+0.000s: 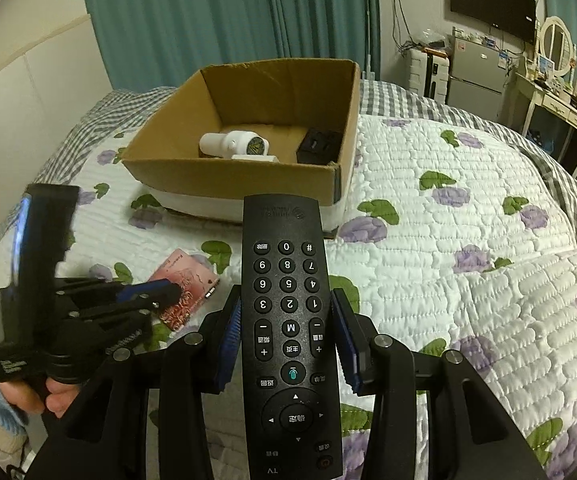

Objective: Organize rigid objects
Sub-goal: 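Grasp the pink rose-patterned card case with the left tool while the right tool holds the remote, then carry both items over the box and release them inside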

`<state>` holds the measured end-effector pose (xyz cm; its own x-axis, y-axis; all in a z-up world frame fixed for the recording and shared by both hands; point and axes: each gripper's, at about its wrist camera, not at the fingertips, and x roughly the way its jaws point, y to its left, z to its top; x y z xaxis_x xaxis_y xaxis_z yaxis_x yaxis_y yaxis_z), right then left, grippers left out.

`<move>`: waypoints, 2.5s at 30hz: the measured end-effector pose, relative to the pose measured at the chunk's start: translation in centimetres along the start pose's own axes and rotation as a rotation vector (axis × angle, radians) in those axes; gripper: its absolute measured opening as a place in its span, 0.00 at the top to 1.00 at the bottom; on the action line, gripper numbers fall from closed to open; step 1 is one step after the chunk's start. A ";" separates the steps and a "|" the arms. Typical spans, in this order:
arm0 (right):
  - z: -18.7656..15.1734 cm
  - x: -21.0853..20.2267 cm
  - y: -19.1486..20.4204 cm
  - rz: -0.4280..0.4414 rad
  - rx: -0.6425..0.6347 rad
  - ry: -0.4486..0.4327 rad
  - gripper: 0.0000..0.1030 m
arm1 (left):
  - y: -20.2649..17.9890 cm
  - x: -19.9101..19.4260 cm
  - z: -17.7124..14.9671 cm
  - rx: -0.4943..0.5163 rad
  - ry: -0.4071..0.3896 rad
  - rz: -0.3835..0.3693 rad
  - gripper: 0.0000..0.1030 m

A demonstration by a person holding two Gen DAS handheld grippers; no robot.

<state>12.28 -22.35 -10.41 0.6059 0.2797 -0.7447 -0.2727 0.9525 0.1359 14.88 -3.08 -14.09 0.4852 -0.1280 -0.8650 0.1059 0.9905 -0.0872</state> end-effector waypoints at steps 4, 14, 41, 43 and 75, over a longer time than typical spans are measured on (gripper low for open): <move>-0.3 0.3 -0.3 0.007 0.009 0.010 0.60 | 1.1 -1.6 -0.5 -0.014 -0.038 0.038 0.43; -0.7 2.0 -1.7 0.041 0.052 0.044 0.60 | -0.5 3.1 0.7 0.083 0.113 0.090 0.27; 1.5 -2.3 0.1 0.035 0.003 -0.053 0.60 | -2.5 -7.7 0.8 0.102 -0.193 -0.022 0.35; 2.4 -2.9 0.3 0.035 -0.013 -0.071 0.60 | -2.7 -9.8 2.1 0.103 -0.249 -0.029 0.35; 17.5 6.5 -0.8 0.055 -0.094 -0.142 0.60 | -0.5 -1.1 16.3 0.123 -0.349 0.062 0.32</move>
<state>29.54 -19.23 -3.89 0.6856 0.3513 -0.6376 -0.3729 0.9217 0.1069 28.42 -4.27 -5.03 0.7582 -0.0983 -0.6446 0.1605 0.9863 0.0384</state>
